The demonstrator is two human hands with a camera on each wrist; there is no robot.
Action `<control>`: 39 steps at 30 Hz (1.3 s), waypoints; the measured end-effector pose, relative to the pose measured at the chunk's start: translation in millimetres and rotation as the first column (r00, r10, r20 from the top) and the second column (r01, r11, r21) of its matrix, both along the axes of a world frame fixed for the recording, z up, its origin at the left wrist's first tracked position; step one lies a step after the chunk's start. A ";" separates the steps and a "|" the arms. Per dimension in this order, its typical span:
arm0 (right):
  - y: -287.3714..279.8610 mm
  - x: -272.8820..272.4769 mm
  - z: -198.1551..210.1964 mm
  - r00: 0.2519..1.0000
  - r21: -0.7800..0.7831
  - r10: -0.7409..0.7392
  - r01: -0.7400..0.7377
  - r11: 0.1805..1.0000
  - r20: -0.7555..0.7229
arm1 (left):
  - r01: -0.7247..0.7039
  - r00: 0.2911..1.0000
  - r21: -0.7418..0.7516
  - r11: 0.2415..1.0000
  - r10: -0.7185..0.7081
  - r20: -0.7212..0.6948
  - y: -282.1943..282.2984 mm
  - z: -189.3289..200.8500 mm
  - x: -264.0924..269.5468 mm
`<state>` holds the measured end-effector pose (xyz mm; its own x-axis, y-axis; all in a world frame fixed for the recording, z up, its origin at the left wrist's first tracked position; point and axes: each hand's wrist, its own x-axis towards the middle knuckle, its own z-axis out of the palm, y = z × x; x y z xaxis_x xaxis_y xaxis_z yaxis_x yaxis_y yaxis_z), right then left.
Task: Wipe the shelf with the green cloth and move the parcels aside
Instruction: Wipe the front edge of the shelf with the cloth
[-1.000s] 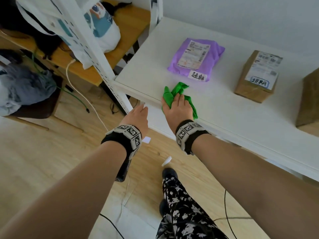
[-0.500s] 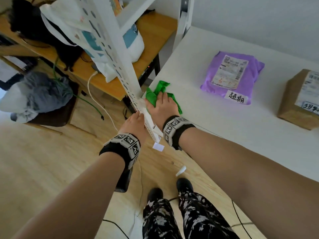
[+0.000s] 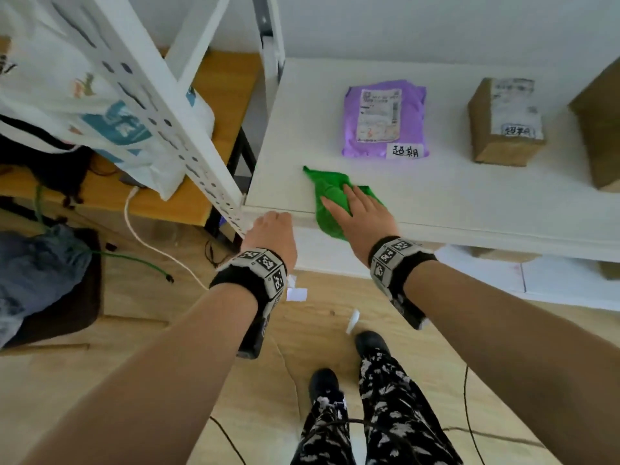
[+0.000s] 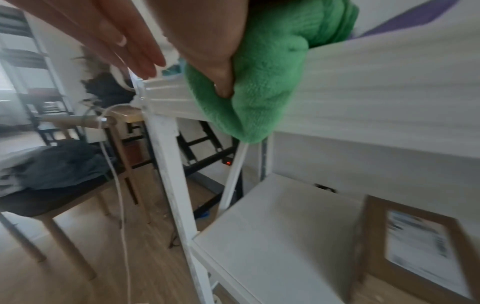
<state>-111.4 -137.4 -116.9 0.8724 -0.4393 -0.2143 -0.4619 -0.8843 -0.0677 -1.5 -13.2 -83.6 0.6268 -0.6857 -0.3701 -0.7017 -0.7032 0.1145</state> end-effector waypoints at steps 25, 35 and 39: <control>-136.8 -250.3 18.9 0.886 0.033 -0.463 0.463 0.886 0.003 | 0.448 0.893 -0.002 0.894 -0.447 0.048 -176.5 17.0 -194.8; -233.0 -428.0 22.4 0.700 -0.124 -0.712 0.702 0.701 -0.057 | 0.595 0.802 0.033 0.803 -0.596 0.032 -274.8 18.8 -332.9; -257.4 -470.1 37.9 0.575 -0.148 -0.816 0.804 0.577 -0.057 | 0.642 0.767 0.015 0.767 -0.642 0.020 -300.0 23.2 -380.4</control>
<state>-581.5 -394.8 -79.0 0.1157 -0.9736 -0.1967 -0.9867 -0.1355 0.0901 -381.9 -313.1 -60.4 0.0499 -0.9285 -0.3680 -0.9920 -0.0888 0.0895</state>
